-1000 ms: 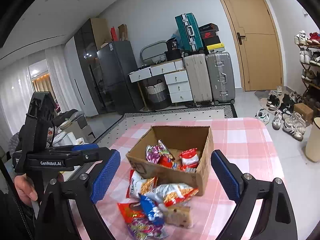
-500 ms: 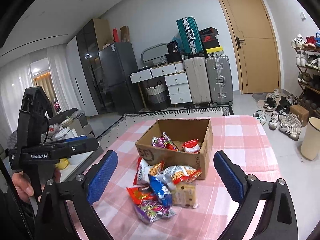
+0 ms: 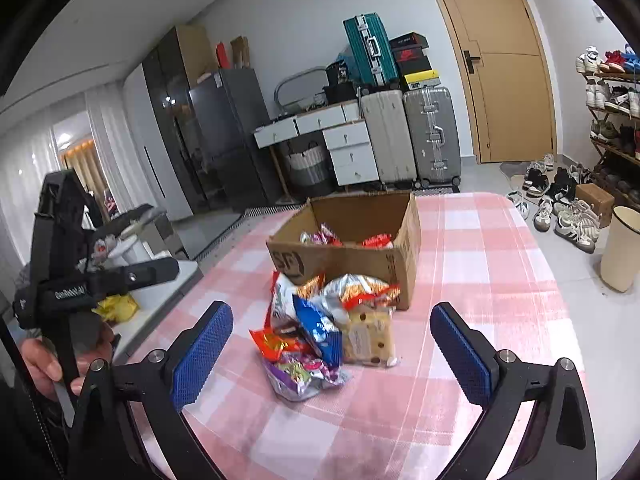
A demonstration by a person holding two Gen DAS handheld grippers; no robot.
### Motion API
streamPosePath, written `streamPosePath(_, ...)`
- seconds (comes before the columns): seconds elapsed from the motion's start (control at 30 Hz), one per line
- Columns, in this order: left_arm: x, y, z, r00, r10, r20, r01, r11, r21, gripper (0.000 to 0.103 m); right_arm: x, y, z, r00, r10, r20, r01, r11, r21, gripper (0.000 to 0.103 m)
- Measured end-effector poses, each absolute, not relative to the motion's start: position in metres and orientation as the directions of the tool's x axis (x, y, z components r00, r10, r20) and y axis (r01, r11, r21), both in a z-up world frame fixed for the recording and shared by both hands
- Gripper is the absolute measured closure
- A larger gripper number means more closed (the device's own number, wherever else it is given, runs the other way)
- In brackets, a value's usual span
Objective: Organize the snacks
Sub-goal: 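Pull both tools back from the box toward the snack pile, then grasp the purple candy bag with the right gripper and lift it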
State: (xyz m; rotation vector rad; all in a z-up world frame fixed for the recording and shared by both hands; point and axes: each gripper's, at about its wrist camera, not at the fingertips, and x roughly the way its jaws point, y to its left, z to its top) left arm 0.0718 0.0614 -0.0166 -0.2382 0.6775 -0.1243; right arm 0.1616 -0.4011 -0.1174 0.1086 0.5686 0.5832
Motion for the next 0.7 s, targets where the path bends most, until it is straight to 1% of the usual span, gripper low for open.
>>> streamPosePath(0.17, 0.067, 0.072, -0.030, 0.774, -0.204, -0.599, 0.026, 0.956, -0.292, 0.001, 0.162, -0.391, -0.135, 0.654, 0.563, -0.505, -0.507, 0.822, 0.260, 0.002)
streamPosePath(0.4, 0.069, 0.084, -0.059, 0.745, -0.221, -0.629, 0.010, 0.947, -0.321, 0.001, 0.166, -0.374, -0.162, 0.598, 0.587, -0.545, -0.524, 0.801, 0.289, 0.002)
streamPosePath(0.7, 0.075, 0.092, -0.083, 0.729, -0.237, -0.642, 0.001, 0.938, -0.345, 0.001, 0.182, -0.356, -0.195, 0.521, 0.599, -0.607, -0.523, 0.787, 0.328, 0.002)
